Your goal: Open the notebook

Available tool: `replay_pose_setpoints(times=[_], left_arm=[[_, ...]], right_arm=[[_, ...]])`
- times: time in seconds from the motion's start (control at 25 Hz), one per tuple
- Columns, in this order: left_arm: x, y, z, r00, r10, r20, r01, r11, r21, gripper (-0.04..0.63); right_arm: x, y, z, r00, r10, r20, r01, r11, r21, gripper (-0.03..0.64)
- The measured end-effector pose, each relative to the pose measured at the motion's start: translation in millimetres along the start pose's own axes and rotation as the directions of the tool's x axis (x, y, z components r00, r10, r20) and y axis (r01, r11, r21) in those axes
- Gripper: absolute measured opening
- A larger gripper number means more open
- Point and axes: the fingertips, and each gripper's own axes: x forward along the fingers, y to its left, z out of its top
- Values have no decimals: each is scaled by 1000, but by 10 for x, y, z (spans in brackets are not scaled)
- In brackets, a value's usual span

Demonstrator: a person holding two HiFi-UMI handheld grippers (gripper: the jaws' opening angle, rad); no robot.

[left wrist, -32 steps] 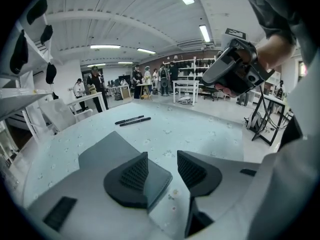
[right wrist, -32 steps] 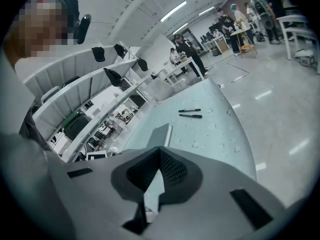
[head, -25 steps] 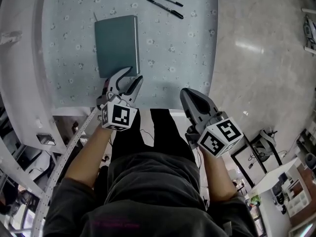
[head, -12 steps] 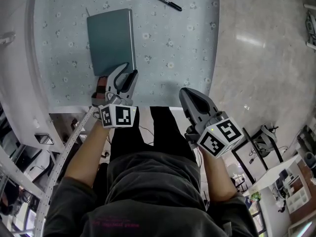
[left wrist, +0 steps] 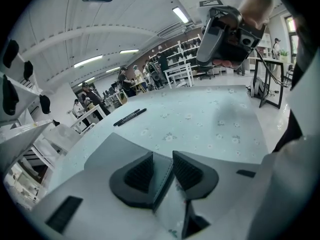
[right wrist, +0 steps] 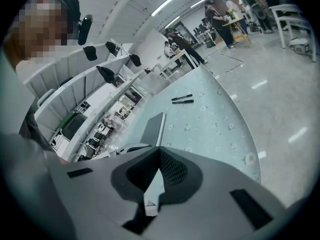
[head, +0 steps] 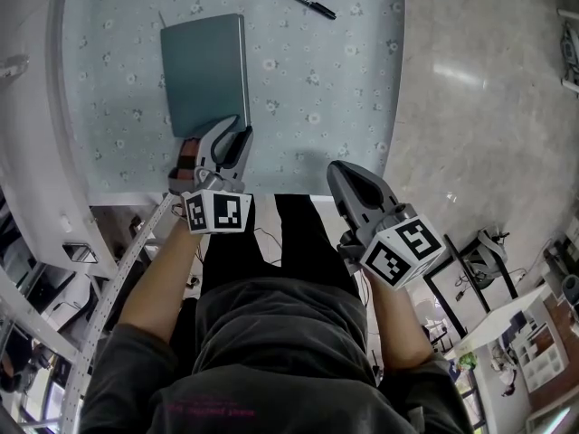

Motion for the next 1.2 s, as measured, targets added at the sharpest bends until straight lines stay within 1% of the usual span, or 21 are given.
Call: replay_pose_setpoints(times=[0.08,0.24,0.36,0.6,0.76,0.92,1.04,1.2], left_arm=[[-12,-13,14,1000,-8,3,8,1000,8,103],[-62,-8,54,1000,-13,21,12,1000,12,80],[-110,-3,85,999,-22,33,21,1000,12,48],[-250,80,167,997,-20,71,20,1000,-1,26],[-453,211,243,994,17,108,-13,999,-36,20],[-708,376,268,988,67,139,-55,994,-90,17],[-911,521,252,981,114,158,-94,987,-131,15],[-1177,735,160,968,187,167,-155,970,-186,15]], right_arm=[[10,23,7,1000,3,0,-3,1000,-3,0],[30,93,14,1000,10,0,-10,1000,-11,0],[45,152,16,1000,14,-2,-14,1000,-17,0],[109,314,55,1000,30,-4,-30,999,-41,0],[148,461,90,999,41,-6,-41,997,-63,0],[207,656,122,998,56,-13,-57,994,-90,0],[268,822,140,997,71,-24,-74,991,-115,0],[386,1057,167,995,93,-49,-99,983,-158,0]])
